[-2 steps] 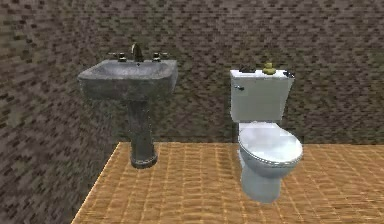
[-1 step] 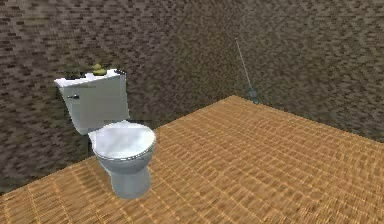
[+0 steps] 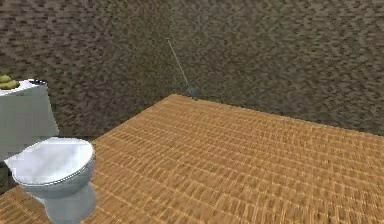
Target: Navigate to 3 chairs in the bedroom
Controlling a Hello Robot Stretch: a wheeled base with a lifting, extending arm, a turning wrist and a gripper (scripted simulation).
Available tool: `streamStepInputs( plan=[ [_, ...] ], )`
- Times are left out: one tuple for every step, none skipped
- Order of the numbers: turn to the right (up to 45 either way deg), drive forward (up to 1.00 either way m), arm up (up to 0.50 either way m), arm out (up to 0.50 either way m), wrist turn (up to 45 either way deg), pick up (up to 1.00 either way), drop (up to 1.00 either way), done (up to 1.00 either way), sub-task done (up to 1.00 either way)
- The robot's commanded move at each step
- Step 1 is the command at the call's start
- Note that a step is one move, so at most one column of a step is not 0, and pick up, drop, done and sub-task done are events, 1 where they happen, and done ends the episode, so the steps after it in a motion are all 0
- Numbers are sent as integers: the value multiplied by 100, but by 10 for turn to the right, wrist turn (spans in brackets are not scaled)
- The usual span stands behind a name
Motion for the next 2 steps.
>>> streamStepInputs(
  plan=[
    [0, 30, 0, 0, 0, 0, 0, 0, 0],
    [450, 0, 0, 0, 0, 0, 0, 0, 0]
  ],
)
